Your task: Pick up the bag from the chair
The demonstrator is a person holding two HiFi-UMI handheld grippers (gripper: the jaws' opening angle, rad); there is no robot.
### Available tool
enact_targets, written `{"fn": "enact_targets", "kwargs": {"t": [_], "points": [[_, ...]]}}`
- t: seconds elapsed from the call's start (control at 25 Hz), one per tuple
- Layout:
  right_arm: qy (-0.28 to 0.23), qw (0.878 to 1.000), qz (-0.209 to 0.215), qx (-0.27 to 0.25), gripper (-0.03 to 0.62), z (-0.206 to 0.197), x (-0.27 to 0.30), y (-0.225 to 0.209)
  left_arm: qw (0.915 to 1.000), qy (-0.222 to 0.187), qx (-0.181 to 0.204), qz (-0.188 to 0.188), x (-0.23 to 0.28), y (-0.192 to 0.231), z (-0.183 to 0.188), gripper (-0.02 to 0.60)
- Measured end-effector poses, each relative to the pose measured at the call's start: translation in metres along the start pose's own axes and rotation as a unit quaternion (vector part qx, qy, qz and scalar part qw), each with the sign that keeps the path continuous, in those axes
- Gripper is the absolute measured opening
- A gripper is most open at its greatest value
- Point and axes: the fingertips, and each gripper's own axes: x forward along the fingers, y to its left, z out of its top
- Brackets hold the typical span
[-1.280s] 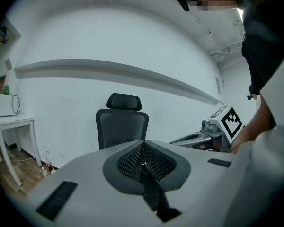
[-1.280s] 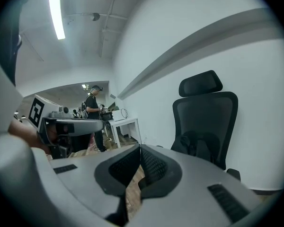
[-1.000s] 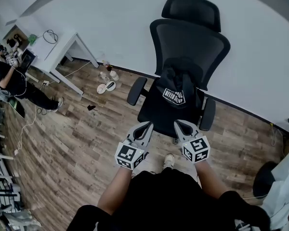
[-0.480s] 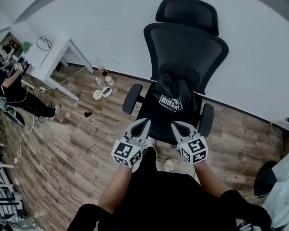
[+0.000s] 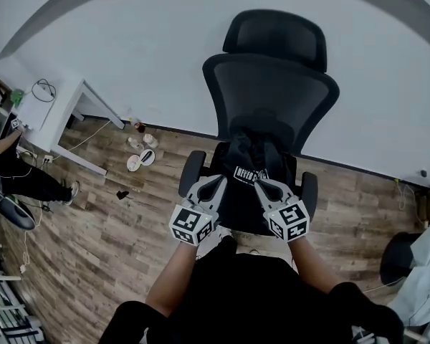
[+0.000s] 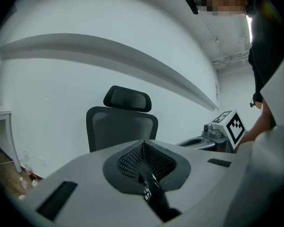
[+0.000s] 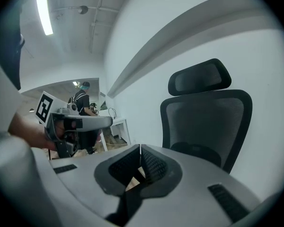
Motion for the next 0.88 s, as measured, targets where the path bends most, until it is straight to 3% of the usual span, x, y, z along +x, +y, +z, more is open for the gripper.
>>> {"fn": "enact_targets", "kwargs": {"t": [0.32, 0.52, 0.88], "points": [[0.013, 0.998, -0.063, 0.017, 0.021, 0.013, 0.046, -0.033, 0.9987, 0.014, -0.012, -0.048, 0.036, 0.052, -0.001, 0.021], [0.030, 0.994, -0.100, 0.028, 0.021, 0.007, 0.058, -0.055, 0.9947, 0.027, -0.009, -0.099, 0.061, 0.062, -0.007, 0.021], [0.050, 0.989, -0.126, 0.055, 0.021, -0.018, 0.068, -0.104, 0.9914, 0.063, -0.010, -0.114, 0.112, 0.084, -0.030, 0.023]]}}
